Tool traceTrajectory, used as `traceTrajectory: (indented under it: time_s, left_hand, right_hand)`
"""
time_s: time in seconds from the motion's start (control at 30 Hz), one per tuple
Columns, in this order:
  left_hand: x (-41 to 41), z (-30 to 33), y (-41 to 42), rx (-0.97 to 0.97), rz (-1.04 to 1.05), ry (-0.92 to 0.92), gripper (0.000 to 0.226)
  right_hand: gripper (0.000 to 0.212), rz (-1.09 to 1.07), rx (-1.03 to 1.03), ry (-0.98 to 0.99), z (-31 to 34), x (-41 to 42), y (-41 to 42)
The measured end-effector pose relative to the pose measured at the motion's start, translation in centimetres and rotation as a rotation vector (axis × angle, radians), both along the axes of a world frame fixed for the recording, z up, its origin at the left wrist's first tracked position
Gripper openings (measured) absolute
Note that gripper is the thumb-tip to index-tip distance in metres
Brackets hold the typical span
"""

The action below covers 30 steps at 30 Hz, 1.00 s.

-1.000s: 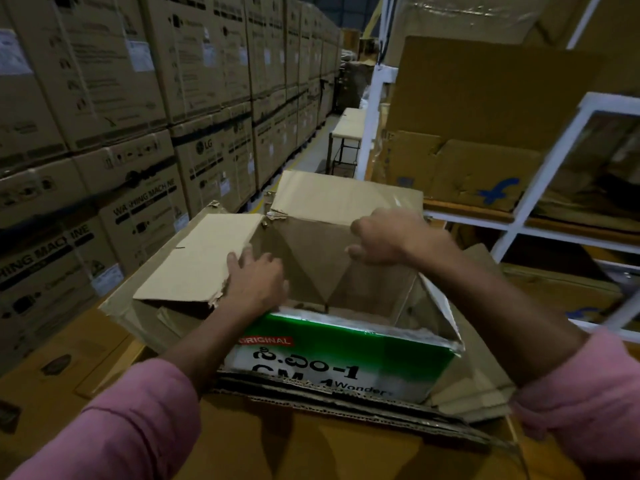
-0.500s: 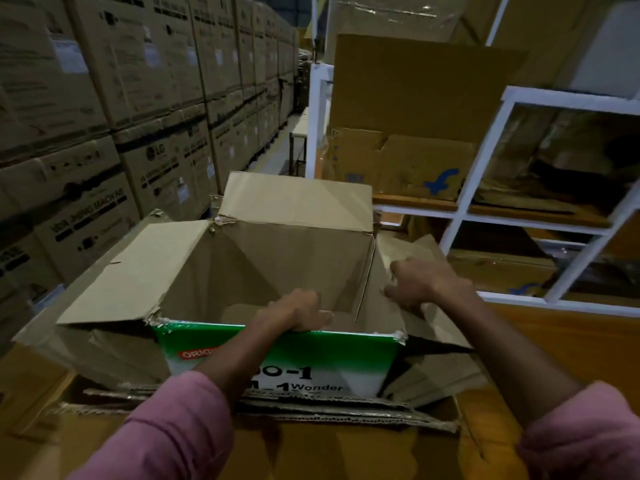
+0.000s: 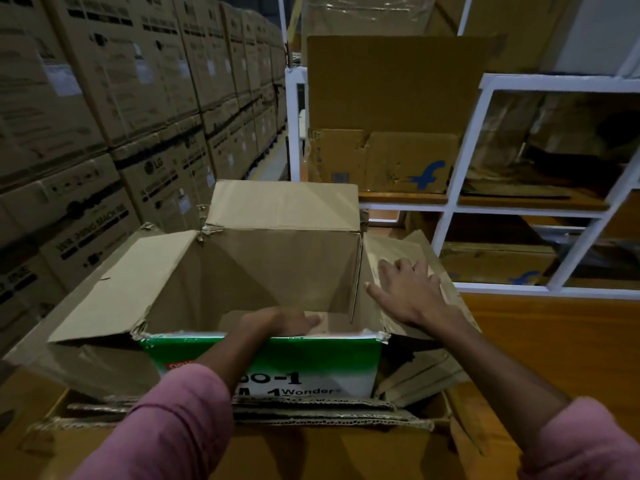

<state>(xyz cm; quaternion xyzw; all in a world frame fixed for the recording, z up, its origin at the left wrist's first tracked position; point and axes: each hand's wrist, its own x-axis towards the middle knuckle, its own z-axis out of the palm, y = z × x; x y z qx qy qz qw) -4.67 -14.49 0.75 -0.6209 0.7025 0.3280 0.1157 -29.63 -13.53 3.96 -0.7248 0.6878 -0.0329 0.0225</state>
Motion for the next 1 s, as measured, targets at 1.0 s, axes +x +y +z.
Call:
traceTrajectory:
  time_s: [1.0]
  left_hand:
    - [0.4, 3.9, 6.1, -0.605, 0.376, -0.110, 0.039]
  right_hand:
    - [0.053, 0.775, 0.329, -0.315, -0.1, 10.5, 4.9]
